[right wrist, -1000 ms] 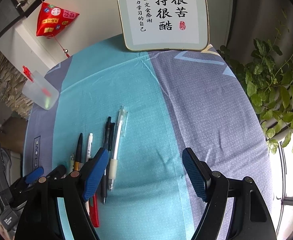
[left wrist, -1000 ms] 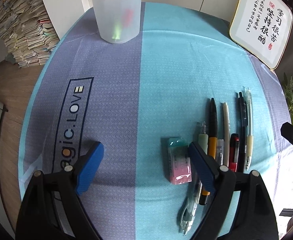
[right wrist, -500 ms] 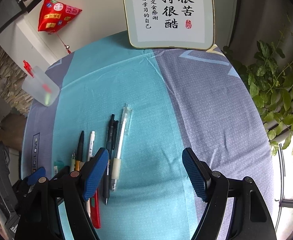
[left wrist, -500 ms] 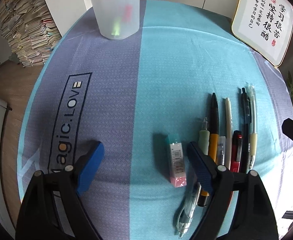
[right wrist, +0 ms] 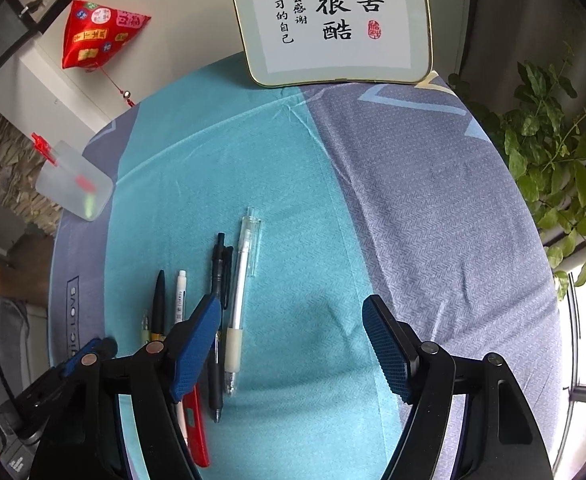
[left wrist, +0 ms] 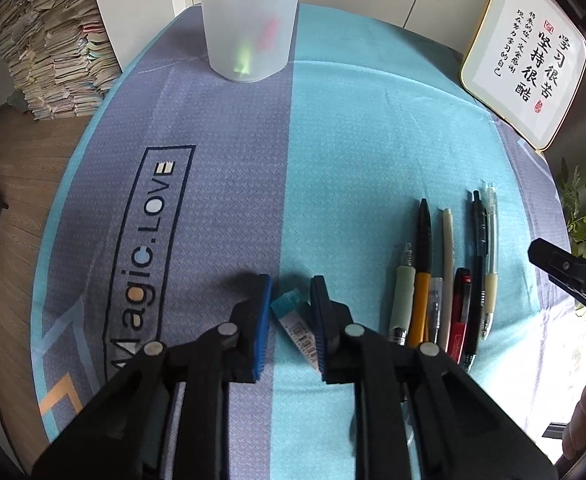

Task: Organize stationery
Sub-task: 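Grasp the pink eraser with the left tool while the right tool grasps the clear pen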

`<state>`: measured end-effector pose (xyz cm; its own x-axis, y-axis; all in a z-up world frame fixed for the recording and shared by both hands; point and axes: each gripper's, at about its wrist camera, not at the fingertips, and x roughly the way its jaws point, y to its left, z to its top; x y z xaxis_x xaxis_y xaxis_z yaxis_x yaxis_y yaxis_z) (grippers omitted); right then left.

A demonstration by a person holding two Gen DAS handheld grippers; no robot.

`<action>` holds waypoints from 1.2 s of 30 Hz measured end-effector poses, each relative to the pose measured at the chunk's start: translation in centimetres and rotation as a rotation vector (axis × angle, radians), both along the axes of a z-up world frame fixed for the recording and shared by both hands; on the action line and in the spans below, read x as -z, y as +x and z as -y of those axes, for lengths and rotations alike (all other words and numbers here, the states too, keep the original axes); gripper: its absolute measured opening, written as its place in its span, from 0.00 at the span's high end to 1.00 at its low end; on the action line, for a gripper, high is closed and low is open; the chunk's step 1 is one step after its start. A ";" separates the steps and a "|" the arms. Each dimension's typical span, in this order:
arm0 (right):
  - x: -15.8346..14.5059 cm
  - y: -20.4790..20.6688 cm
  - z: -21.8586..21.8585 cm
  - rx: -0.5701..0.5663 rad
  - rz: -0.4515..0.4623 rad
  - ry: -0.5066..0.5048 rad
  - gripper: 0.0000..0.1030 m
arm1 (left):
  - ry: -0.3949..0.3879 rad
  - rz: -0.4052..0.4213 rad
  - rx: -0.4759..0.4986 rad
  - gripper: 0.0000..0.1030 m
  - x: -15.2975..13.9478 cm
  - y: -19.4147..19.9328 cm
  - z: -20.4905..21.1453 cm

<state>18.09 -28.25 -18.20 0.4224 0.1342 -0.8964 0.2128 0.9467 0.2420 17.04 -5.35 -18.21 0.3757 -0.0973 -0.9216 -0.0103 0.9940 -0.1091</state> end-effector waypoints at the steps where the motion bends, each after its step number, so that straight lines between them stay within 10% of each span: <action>1: 0.2 0.4 -0.1 -0.003 -0.015 0.003 0.35 | -0.008 -0.003 0.002 0.85 0.0 0.0 -0.1; 23: 1.0 6.5 -4.1 -0.016 -0.080 -0.074 0.86 | 0.000 0.017 0.045 0.90 -0.4 -0.3 -0.6; 36: 0.3 5.8 -3.5 -0.028 -0.064 -0.035 1.00 | -0.012 0.029 0.069 0.92 -0.9 -0.6 -0.2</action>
<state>23.87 -24.75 -18.46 0.3606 0.1135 -0.9258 0.1998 0.9601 0.1956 16.47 -5.19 -17.29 0.3943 -0.1346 -0.9091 0.0614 0.9909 -0.1201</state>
